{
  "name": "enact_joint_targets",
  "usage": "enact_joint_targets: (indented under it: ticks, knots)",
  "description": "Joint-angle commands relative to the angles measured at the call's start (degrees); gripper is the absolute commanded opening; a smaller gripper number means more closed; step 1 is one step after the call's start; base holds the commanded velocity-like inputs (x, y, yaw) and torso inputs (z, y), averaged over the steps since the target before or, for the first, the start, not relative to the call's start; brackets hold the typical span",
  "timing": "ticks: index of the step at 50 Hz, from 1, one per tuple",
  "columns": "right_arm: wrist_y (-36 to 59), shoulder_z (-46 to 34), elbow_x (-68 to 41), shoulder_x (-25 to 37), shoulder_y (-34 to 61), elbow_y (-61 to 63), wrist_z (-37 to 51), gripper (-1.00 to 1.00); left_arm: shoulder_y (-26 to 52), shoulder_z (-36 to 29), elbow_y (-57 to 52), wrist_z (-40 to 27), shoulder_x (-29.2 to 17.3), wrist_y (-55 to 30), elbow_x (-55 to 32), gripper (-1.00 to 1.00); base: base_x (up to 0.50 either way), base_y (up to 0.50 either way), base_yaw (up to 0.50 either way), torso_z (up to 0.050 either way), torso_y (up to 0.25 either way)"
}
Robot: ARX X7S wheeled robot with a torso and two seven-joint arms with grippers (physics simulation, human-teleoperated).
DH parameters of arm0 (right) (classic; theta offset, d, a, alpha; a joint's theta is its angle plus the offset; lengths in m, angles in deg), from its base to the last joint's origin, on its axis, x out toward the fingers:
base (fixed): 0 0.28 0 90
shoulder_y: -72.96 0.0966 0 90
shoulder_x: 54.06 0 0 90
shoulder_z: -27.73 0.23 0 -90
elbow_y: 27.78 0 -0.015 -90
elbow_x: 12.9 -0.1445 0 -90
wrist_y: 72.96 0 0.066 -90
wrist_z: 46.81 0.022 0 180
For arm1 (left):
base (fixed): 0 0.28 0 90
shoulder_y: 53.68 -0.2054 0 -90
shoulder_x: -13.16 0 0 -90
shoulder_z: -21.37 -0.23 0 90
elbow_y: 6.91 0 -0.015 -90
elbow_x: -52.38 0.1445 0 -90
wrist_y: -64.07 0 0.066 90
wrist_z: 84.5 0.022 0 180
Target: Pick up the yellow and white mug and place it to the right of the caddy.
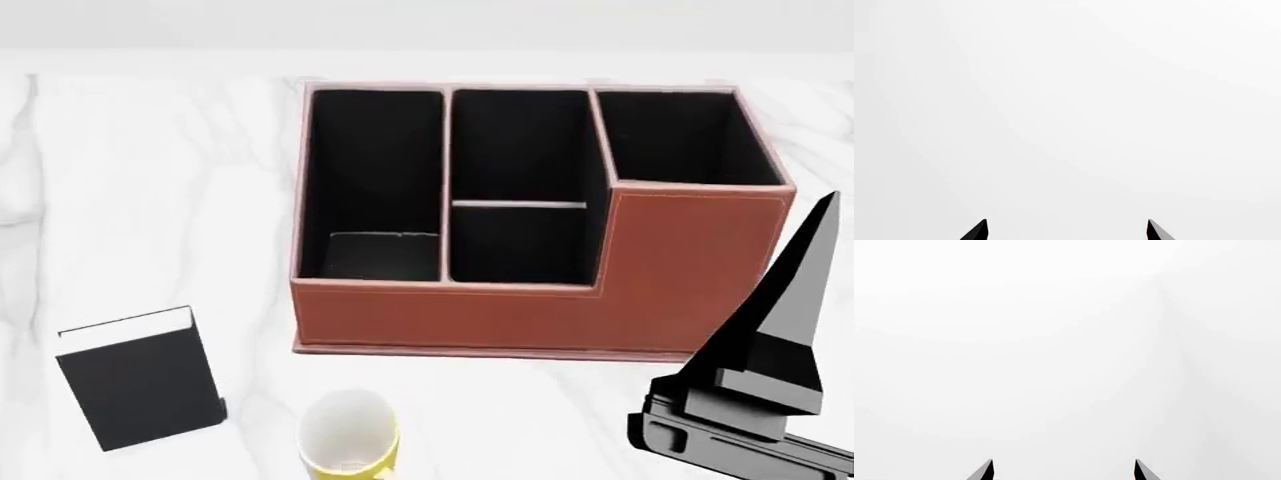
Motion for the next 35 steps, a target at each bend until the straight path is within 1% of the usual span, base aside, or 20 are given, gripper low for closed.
enact_joint_targets:
  ticks: [1,2,3,5,24,28,35]
  knots:
    - [-1.1,-1.9,1.4,1.8,0.2,0.4,1.5,1.0,0.0,-0.3,0.0,0.2,0.0,0.2,0.0,1.0,0.5,0.0,0.0,0.0,0.0]
    - [-1.1,-2.2,1.5,1.9,0.3,0.3,1.8,1.0,0.0,-0.3,0.0,0.2,0.0,0.2,-0.2,1.0,0.5,0.0,0.0,0.0,0.0]
    - [-1.5,-2.0,1.3,1.8,0.2,-0.1,2.1,1.0,0.0,-1.6,0.0,0.4,0.0,0.5,0.6,1.0,0.0,0.0,0.0,0.0,0.0]
    - [-1.5,-2.3,1.5,2.0,0.3,-0.1,2.4,1.0,0.0,-1.9,0.0,0.4,0.0,0.6,0.8,1.0,0.0,0.0,0.0,0.0,0.0]
    - [-2.4,-4.1,1.7,3.7,1.0,-0.4,4.8,1.0,0.0,-2.2,0.0,0.4,0.0,0.7,1.0,1.0,0.0,0.0,0.0,0.0,0.001]
    - [-3.3,-3.7,1.0,4.0,0.6,-0.6,4.9,1.0,0.0,-2.2,0.0,0.4,0.0,0.6,1.0,1.0,-0.02,-0.26,0.0,0.0,0.0]
    - [-3.9,-4.2,1.1,4.2,0.6,-0.9,4.9,1.0,0.0,-2.5,0.0,0.4,0.0,0.6,1.1,1.0,-0.04,-0.48,0.0,0.0,0.0]
